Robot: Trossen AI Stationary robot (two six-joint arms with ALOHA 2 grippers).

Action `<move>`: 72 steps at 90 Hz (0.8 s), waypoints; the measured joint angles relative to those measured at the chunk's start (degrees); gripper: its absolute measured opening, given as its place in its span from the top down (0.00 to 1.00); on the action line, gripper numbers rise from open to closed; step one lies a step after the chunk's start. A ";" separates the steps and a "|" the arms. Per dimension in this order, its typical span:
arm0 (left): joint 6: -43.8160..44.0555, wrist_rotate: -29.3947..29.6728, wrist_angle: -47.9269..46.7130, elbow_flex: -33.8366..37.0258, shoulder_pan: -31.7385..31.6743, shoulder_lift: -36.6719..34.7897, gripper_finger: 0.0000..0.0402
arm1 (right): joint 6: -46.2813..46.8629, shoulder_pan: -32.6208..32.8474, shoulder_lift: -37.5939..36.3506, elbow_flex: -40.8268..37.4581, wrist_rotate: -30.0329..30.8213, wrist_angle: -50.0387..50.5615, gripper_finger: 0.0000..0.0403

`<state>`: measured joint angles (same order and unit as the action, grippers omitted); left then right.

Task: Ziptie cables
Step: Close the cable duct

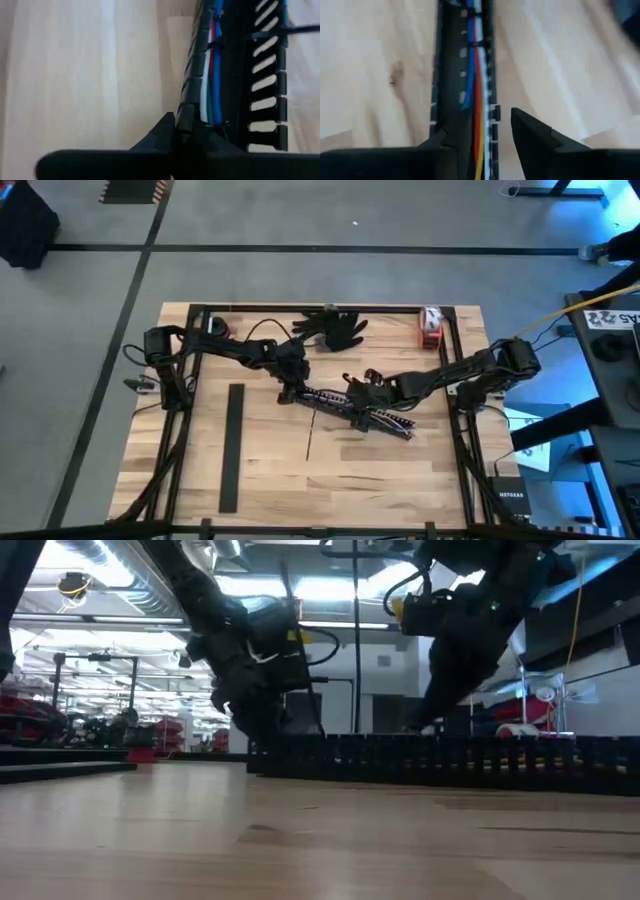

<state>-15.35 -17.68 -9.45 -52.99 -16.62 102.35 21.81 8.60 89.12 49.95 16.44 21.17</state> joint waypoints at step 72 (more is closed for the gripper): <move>2.56 1.43 -8.16 0.28 -0.03 -2.32 0.68 | -7.02 -3.87 -0.10 0.00 -4.15 0.01 0.67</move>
<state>-12.79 -16.25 -17.61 -52.71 -16.65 100.03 14.80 4.73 89.02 49.95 12.29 21.19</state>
